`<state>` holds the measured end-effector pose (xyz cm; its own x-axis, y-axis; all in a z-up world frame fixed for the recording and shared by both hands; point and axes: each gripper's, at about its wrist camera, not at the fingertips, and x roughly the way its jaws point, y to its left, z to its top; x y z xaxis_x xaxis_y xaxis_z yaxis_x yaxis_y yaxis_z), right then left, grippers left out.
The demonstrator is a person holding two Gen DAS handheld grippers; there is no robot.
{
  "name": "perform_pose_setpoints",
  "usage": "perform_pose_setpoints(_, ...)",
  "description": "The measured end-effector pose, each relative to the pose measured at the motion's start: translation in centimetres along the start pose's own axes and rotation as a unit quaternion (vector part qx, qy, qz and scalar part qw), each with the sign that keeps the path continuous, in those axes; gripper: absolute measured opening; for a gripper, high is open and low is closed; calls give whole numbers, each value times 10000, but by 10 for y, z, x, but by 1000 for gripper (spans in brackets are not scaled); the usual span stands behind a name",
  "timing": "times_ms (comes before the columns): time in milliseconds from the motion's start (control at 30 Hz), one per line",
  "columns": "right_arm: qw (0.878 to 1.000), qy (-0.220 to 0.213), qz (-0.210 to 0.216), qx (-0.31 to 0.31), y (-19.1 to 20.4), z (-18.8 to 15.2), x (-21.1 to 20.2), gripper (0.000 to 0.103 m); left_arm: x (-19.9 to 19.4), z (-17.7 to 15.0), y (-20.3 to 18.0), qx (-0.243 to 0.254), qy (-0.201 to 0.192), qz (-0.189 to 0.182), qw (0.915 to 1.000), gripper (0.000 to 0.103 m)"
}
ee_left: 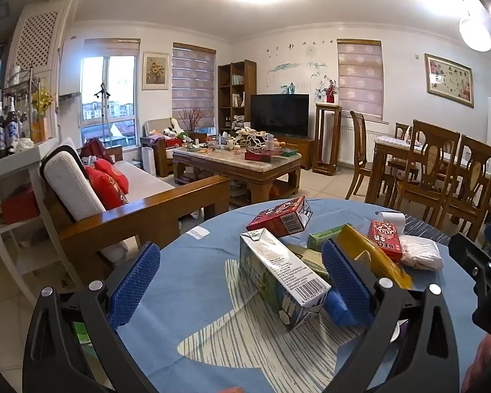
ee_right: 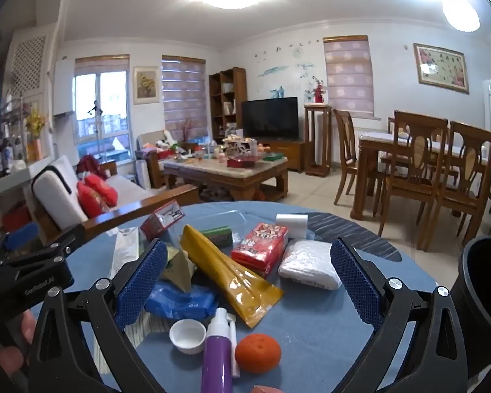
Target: Collect trash
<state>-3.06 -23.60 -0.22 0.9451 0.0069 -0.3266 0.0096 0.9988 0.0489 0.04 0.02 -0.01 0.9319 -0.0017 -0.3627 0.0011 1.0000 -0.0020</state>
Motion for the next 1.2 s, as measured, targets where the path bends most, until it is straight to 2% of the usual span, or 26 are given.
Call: perform_pose_setpoints(1200, 10000, 40, 27, 70, -1, 0, 1, 98, 0, 0, 0, 25, -23, 10, 10000, 98)
